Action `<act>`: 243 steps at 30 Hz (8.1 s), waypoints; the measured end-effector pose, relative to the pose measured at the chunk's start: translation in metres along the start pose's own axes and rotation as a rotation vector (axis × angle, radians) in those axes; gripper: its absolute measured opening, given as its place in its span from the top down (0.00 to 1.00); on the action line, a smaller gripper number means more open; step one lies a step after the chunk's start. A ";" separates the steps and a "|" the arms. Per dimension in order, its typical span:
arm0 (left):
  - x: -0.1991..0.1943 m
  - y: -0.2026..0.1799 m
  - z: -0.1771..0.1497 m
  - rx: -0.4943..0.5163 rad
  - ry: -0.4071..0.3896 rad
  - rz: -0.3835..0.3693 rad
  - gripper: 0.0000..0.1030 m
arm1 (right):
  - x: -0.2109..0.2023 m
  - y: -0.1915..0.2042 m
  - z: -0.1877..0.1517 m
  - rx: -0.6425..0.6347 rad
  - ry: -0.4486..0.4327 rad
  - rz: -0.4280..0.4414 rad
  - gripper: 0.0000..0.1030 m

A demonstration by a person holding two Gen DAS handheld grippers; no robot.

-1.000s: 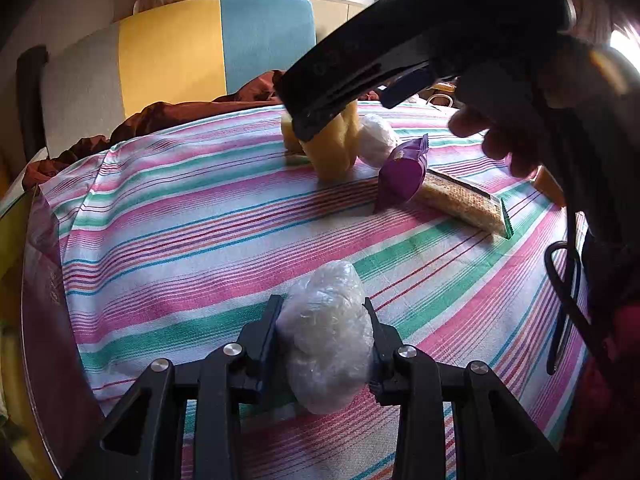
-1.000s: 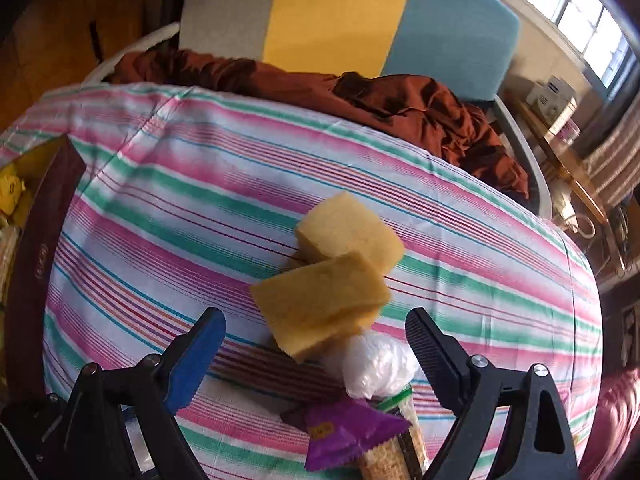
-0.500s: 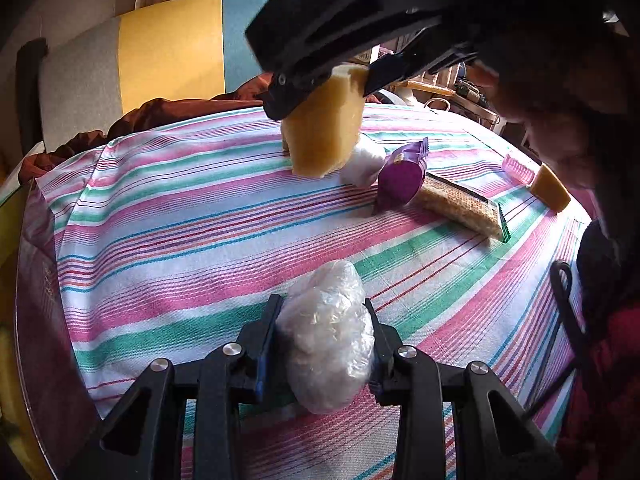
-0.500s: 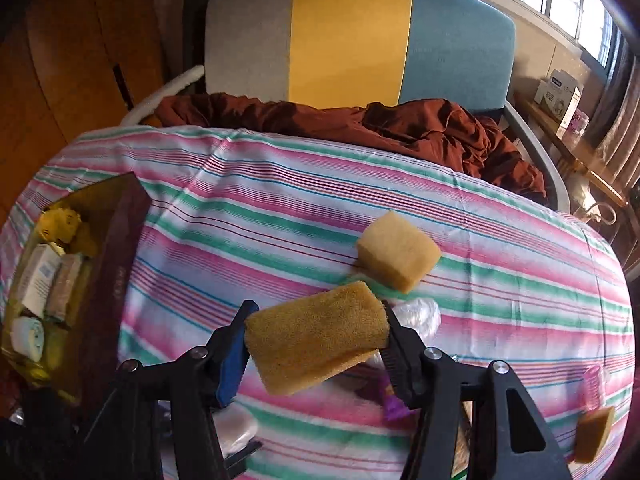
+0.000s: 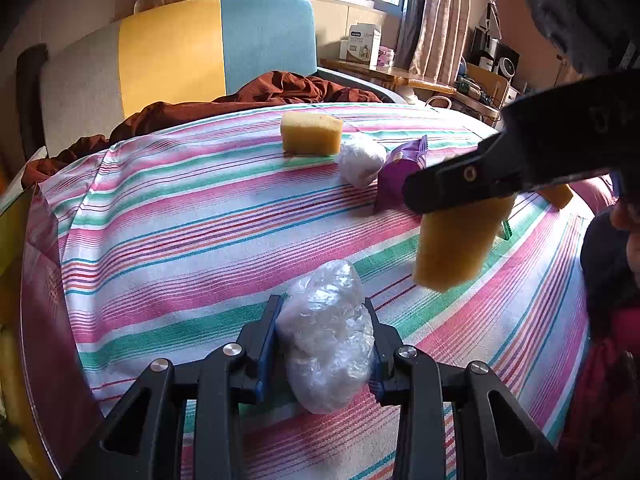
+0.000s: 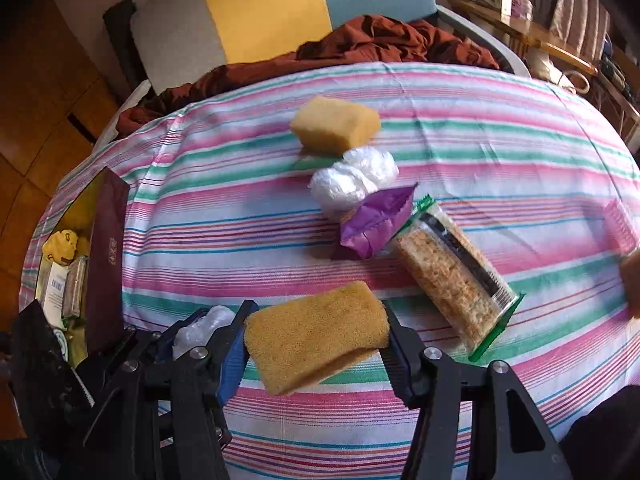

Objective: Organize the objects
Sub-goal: 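Grasp the yellow sponge with the right tool while the left tool holds the plastic bundle, then carry the plastic bundle into the gold tray and open the left tool, then carry the yellow sponge over the gold tray with the right tool, then lower the yellow sponge into the gold tray and open the right tool, then withdraw both tools from the tray toward the purple and cracker packets, then grasp the purple snack packet with the left tool while the right tool reaches the cracker packet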

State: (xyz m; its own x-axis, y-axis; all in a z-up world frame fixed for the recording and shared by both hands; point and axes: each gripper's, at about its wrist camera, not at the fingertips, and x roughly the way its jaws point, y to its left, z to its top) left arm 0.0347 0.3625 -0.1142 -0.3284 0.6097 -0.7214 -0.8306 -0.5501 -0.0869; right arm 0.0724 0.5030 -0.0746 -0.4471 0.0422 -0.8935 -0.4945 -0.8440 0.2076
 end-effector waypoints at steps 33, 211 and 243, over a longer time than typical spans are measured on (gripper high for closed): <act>-0.083 0.033 0.018 -0.104 -0.038 0.009 0.66 | 0.007 -0.001 0.004 -0.026 -0.014 -0.054 0.45; -0.016 0.003 0.087 -0.305 0.211 -0.231 0.30 | -0.040 -0.137 0.007 0.588 -0.167 0.007 0.14; 0.016 0.010 0.045 -0.320 0.250 -0.252 0.70 | -0.033 -0.139 0.006 0.597 -0.125 0.024 0.14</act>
State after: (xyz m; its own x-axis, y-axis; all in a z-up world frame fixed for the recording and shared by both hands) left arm 0.0006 0.3921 -0.0961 0.0161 0.6126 -0.7903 -0.6772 -0.5748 -0.4593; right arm 0.1514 0.6222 -0.0717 -0.5293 0.1195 -0.8400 -0.7996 -0.4013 0.4468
